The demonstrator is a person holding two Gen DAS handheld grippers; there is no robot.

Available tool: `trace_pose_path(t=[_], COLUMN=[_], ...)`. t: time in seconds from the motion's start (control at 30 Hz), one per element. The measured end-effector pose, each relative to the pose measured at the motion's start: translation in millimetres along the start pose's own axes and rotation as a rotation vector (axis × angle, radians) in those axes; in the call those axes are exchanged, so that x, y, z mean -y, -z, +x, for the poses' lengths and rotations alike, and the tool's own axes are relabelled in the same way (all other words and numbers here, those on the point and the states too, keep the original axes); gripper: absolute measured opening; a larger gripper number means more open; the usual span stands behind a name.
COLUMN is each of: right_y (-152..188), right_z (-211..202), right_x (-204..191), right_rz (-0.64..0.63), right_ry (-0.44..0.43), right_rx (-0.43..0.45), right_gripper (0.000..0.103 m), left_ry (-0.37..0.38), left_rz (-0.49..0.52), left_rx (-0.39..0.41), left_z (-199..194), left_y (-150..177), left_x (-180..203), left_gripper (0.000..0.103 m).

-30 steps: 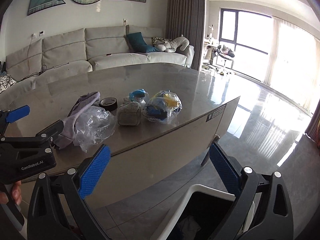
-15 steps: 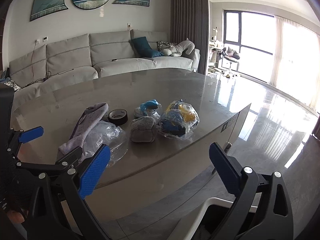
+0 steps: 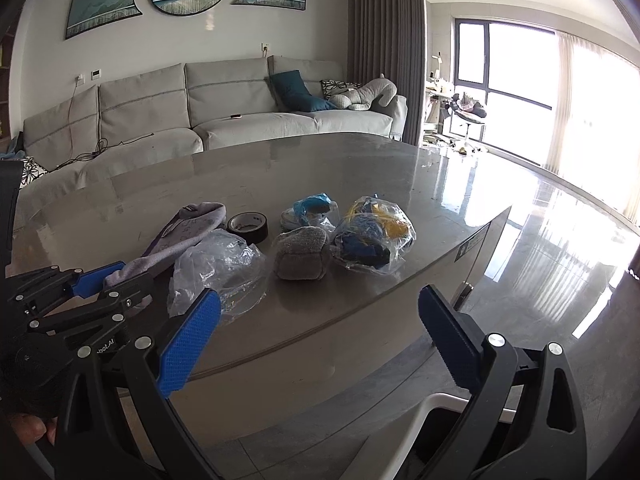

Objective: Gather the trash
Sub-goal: 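Grasp the grey sock with the left gripper while the right gripper grasps the plastic bag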

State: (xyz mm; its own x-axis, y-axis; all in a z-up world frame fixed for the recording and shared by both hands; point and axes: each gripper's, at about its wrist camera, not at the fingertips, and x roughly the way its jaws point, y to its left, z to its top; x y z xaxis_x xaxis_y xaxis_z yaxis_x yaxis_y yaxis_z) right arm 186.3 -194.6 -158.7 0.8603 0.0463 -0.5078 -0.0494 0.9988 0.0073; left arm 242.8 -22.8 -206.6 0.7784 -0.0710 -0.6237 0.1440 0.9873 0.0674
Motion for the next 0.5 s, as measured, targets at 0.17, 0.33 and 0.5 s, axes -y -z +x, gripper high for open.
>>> trace_pose_path(t=[0.17, 0.33, 0.5], right_y=[-1.0, -2.6, -1.0], right_z=[8.7, 24.8, 42.2], right_x=[-14.1, -29.7, -49.0], right_rz=[-0.013, 0.011, 0.036], right_ry=[-0.019, -0.066, -0.114], right_rx=[-0.014, -0.047, -0.079], right_gripper=[0.098, 0.098, 0.098], left_ry=[-0.044, -0.081, -0.103], left_rz=[0.008, -0.002, 0.009], left_rx=[0.038, 0.112, 0.155], left_z=[-11.1, -33.2, -43.3], left_y=[-8.5, -15.5, -19.1], left_x=[-9.9, -22.6, -29.6], left_gripper=[0.020, 0.019, 0.019])
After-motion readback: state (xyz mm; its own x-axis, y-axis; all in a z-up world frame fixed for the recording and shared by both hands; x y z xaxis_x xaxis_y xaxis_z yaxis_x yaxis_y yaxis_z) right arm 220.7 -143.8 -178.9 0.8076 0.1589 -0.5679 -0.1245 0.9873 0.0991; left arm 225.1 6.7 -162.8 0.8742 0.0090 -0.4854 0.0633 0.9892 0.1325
